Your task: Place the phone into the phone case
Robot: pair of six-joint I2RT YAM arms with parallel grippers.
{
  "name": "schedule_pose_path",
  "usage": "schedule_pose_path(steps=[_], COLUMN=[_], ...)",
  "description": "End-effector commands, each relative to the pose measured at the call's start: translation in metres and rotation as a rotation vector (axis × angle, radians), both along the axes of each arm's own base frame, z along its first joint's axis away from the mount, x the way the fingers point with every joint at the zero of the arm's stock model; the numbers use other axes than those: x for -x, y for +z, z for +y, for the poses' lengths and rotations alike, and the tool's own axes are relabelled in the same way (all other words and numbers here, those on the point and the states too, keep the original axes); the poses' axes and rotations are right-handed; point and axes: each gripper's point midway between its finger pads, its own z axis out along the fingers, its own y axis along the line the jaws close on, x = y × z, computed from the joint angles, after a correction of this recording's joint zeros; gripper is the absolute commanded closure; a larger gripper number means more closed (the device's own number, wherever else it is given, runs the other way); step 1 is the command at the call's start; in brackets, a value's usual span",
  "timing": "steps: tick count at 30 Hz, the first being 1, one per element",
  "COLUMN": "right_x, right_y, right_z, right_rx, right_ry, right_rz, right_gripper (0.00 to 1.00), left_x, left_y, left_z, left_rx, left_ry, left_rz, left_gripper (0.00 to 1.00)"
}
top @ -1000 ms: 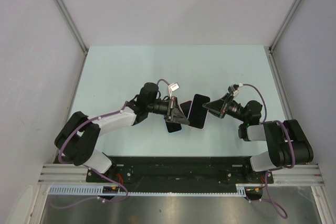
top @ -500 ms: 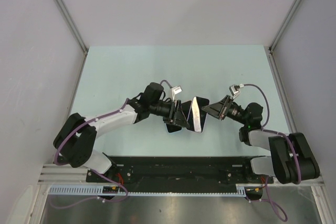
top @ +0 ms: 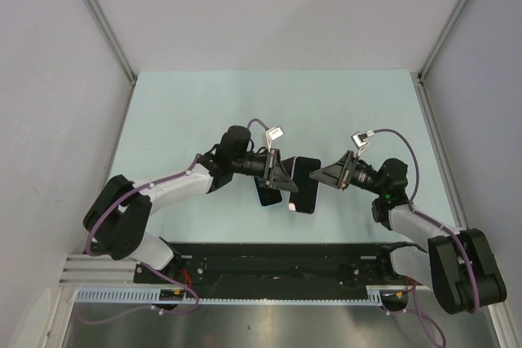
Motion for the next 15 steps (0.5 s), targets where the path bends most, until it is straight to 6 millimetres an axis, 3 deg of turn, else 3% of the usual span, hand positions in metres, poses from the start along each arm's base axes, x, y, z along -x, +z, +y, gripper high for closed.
schedule_pose_path(steps=[1,2,4,5,6,8,12,13,15], right_x=[-0.006,-0.007,-0.009,-0.01,-0.01,-0.018,-0.04,-0.043,-0.067], right_y=[0.023,0.023,0.028,0.029,0.029,0.028,0.011,-0.005,-0.008], right_z=[0.002,0.002,0.001,0.0,0.0,-0.007,-0.029,-0.036,-0.053], right_rx=[0.038,0.043,0.04,0.038,0.042,0.062,0.176,0.223,0.316], right_ry=[-0.01,-0.016,-0.03,-0.033,-0.029,-0.048,-0.094,-0.107,-0.168], right_rz=[-0.089,-0.09,-0.095,-0.092,-0.095,-0.086,-0.07,0.007,-0.041], right_gripper=[0.99,1.0,1.0,1.0,1.0,1.0,1.0,1.0,1.0], left_x=[-0.008,-0.01,-0.011,-0.011,-0.012,-0.016,-0.033,-0.043,-0.046], left_y=[0.002,0.001,0.006,0.009,0.011,0.016,0.024,0.025,0.035], left_z=[0.0,0.001,0.002,0.002,0.003,0.009,0.031,0.04,0.053], left_rx=[0.009,-0.006,0.004,0.007,0.008,-0.003,-0.072,-0.095,-0.118], left_ry=[0.02,0.026,0.029,0.035,0.037,0.052,0.142,0.194,0.222], left_rz=[-0.05,-0.056,-0.068,-0.07,-0.076,-0.104,-0.189,-0.211,-0.26], left_gripper=[0.89,0.89,0.8,0.71,0.53,0.39,0.19,0.1,0.0])
